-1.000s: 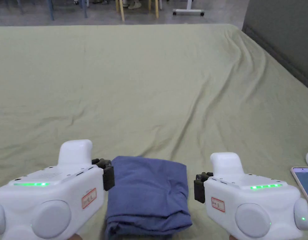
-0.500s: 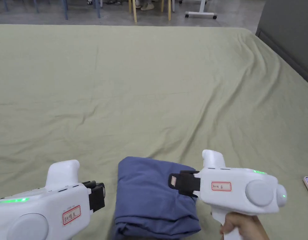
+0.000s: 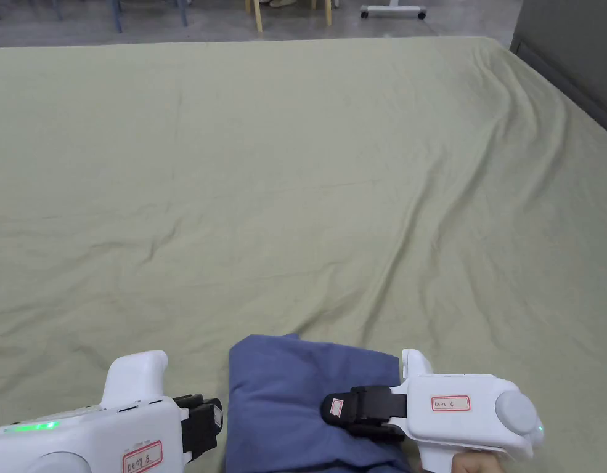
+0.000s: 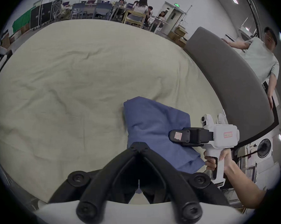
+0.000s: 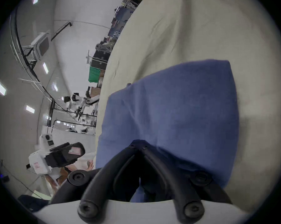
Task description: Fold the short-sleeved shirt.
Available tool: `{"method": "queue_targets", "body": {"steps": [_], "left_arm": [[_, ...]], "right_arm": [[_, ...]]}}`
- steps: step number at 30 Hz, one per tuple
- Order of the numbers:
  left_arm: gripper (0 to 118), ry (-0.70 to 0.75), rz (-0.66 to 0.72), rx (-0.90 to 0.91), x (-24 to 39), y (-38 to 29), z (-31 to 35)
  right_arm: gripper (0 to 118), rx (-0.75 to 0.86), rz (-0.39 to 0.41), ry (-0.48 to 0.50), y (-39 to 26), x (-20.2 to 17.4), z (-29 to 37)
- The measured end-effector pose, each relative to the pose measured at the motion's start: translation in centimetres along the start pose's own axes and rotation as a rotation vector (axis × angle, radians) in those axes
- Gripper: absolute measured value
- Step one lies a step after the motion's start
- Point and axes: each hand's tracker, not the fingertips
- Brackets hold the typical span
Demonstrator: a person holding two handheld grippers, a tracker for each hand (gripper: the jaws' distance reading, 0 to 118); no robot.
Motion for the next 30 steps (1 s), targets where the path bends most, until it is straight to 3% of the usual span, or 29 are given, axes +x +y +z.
{"method": "queue_targets", "body": {"steps": [3,7,10,11,12,13,14,21,22,23,27,30], "left_arm": [[0,-0.111,0.063,-0.02,-1.2,0.4,-0.6],[0,-0.438,0.275,-0.125,-5.4,1.5,-3.3],[0,-0.485,0.334,-0.147,-7.4,2.1,-5.1],[18,-0.474,0.322,-0.136,-7.7,2.2,-5.6],[51,-0.477,0.318,-0.135,-7.7,2.1,-6.2],[94,-0.484,0.317,-0.136,-7.9,2.1,-6.8],[118,-0.512,0.343,-0.156,-8.3,2.1,-7.1],[118,-0.664,0.495,-0.277,-8.7,1.2,-12.0],[118,-0.756,0.508,-0.277,-8.4,1.1,-12.7],[118,-0.791,0.509,-0.28,-8.1,1.0,-13.0],[118,-0.774,0.307,-0.309,-8.1,1.9,-14.4],[118,-0.911,0.392,-0.34,-7.8,1.9,-16.1]], "right_arm": [[3,-0.008,0.014,-0.009,0.2,-0.2,0.0],[3,-0.014,0.023,-0.021,0.2,-0.7,0.0],[3,-0.014,0.023,-0.023,0.2,-0.7,0.0],[3,-0.015,0.023,-0.021,0.2,-0.6,0.0],[3,-0.016,0.02,-0.019,0.2,-0.5,0.0],[3,-0.018,0.017,-0.017,0.2,-0.5,0.0],[3,-0.019,0.018,-0.016,0.3,-0.5,0.0],[3,-0.037,0.032,-0.005,0.6,-0.2,-0.1],[3,-0.039,0.031,-0.003,0.7,-0.1,-0.1],[3,-0.04,0.03,0.002,0.8,0.0,-0.1],[3,-0.053,0.022,0.016,1.0,0.3,-0.1],[3,-0.054,-0.003,0.035,1.0,0.6,0.1]]}}
